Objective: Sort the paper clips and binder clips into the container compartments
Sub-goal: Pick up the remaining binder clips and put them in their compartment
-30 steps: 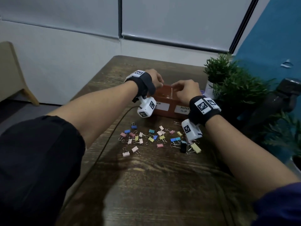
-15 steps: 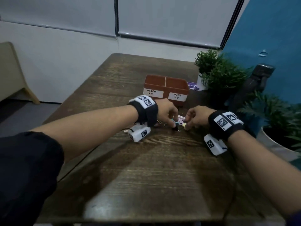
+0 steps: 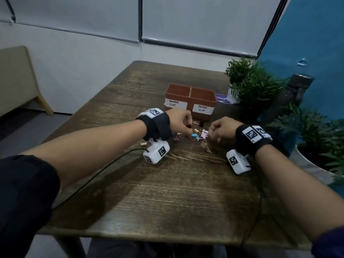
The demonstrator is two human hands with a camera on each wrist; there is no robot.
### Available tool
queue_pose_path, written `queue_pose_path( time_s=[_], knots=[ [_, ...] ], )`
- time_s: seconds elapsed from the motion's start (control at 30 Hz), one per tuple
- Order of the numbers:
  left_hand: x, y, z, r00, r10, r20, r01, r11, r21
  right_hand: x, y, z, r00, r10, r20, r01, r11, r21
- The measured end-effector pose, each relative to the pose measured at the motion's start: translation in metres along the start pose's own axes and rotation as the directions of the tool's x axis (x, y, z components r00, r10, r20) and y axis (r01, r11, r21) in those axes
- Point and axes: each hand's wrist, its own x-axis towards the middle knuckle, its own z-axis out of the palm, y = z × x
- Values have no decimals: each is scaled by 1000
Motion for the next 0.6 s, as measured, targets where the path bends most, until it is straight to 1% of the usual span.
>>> queue_pose_path(
  time_s=[0.07, 0.13, 0.17, 0.23, 0.3, 0.33, 0.4, 0.47, 0.53, 0.6],
  knots=[
    [-2, -8, -11, 995, -57, -78, 51, 996, -80, 1, -1, -2, 999, -53, 1, 53, 999, -3],
    [1, -12, -18, 986, -125, -113, 108, 984, -145, 0, -4, -2, 998, -58, -12, 58, 998, -4],
    [4, -12, -20, 982, -148, -116, 130, 980, -148, -1, -6, 0, 998, -55, 2, 55, 998, -35],
    [10, -7, -20, 984, -147, -103, 138, 986, -92, -6, -12, 6, 993, -62, 99, 78, 983, -165],
    [18, 5, -14, 996, -78, -53, 79, 997, 18, -11, -18, 14, 977, -67, 201, 117, 962, -246],
    [20, 10, -10, 999, -40, -4, 40, 996, 80, -11, -20, 17, 972, -78, 220, 135, 956, -260],
    [27, 18, -1, 995, 20, 95, -33, 990, 137, -11, -19, 17, 972, -101, 210, 160, 946, -283],
    [33, 19, 9, 985, 77, 156, -99, 985, 139, -12, -14, 14, 975, -107, 195, 165, 936, -311],
    [40, 16, 16, 969, 120, 216, -158, 973, 169, -11, -4, 9, 985, -67, 160, 118, 936, -332],
    [46, 11, 21, 958, 115, 261, -166, 970, 180, -11, 5, 3, 994, -4, 112, 38, 951, -306]
  ],
)
